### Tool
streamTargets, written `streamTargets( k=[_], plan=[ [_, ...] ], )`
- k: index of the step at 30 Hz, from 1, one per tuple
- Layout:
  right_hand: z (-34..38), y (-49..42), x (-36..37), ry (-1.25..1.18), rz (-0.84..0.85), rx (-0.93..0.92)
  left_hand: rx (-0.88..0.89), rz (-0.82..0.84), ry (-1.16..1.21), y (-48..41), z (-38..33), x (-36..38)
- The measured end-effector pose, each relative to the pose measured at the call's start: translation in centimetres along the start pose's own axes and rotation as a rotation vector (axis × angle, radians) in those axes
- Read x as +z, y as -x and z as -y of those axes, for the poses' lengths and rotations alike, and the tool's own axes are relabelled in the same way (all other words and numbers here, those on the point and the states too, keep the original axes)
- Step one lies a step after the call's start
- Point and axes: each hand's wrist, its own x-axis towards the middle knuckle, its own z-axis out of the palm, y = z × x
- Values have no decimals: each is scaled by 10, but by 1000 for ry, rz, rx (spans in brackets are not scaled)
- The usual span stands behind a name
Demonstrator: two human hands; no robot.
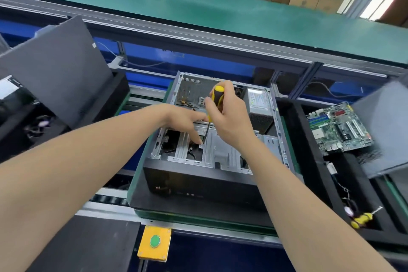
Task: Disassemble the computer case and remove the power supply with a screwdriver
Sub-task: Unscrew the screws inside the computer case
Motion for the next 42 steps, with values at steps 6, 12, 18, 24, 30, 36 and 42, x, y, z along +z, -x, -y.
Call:
streamTargets(
  k=[6,12,18,24,30,36,42],
  plan=[
    [-3,2,-1,-26,20,-11,-61,39,62,-4,0,-1],
    [-1,4,-3,-26,48,-50,-104,59,77,-6,1,-2],
    [6,4,-17,14,203,-139,-123,72,88,-7,-1,-2],
    [16,-9,-40,44,440,-161,-158,39,69,-4,-1,-1],
    [20,-8,-30,-137,384,-80,-174,29,79,-4,2,-1],
    [27,2,9,-726,36,145,-103,67,62,-3,-3,0],
    [30,-4,27,-817,8,169,-58,99,53,-3,-3,-1]
  ],
)
